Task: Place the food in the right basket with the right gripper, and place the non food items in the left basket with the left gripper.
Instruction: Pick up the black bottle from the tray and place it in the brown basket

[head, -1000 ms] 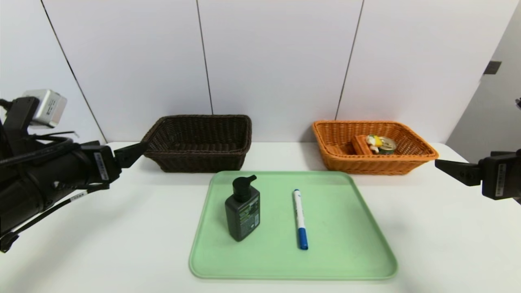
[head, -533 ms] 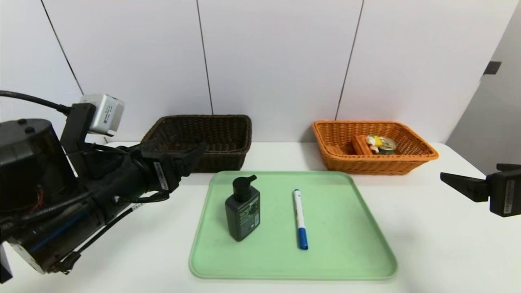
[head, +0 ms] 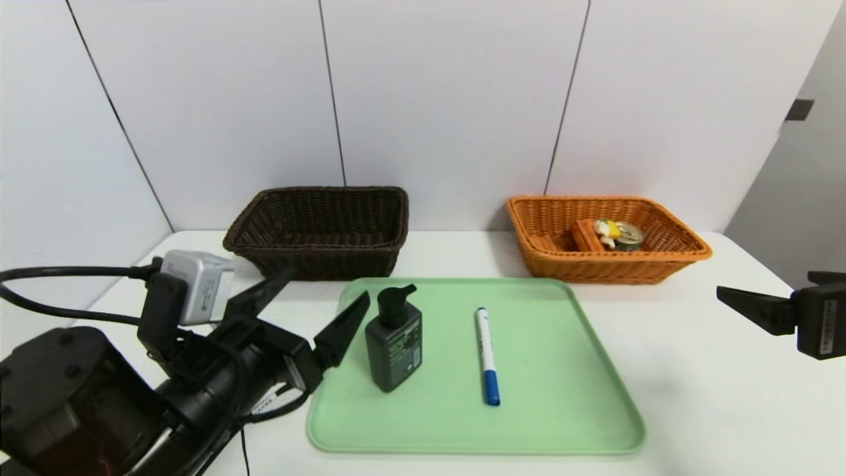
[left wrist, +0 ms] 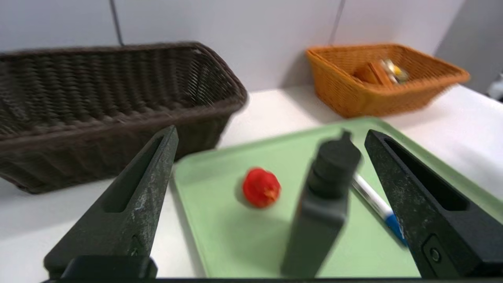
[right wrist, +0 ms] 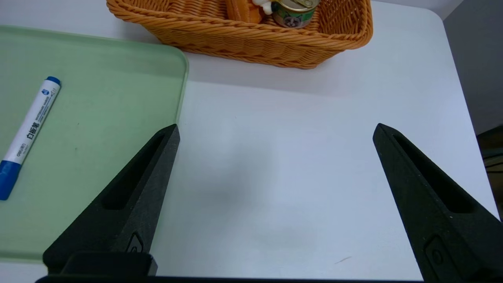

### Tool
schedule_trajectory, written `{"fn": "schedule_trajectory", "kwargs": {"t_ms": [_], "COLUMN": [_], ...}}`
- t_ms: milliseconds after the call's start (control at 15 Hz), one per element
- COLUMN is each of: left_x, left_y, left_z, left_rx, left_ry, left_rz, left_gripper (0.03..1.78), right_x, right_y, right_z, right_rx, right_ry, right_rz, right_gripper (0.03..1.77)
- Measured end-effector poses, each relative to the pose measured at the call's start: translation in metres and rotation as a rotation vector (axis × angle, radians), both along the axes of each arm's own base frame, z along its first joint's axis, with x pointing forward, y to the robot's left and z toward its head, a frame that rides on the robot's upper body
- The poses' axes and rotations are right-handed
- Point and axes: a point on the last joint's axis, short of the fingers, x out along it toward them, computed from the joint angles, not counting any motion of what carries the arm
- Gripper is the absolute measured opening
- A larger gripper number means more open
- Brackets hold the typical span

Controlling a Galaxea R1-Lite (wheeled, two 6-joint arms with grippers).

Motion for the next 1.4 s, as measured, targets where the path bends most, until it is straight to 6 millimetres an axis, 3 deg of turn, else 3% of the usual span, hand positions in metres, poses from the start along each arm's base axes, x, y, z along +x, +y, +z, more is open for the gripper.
{"fn": "schedule_trajectory", "kwargs": {"t_ms": [467, 1400], "left_x": [-0.023, 0.018], "left_y": [-0.006, -0.053], "left_z": [-0.019, -0.045], "left_rx": [0.061, 0.085], "left_ry": [0.068, 0.145], "left_rz": [-0.102, -0.086], "left_gripper": [1.69, 1.69], "right_x": [0.001, 0.002], "right_y": [0.0, 0.0], "right_z": [-0.004, -0.004], "right_rx": [-0.001, 0.005], "right_ry": [0.012, 0.017], "right_rz": [-0.002, -0.002], "right_gripper": [1.7, 1.7]}}
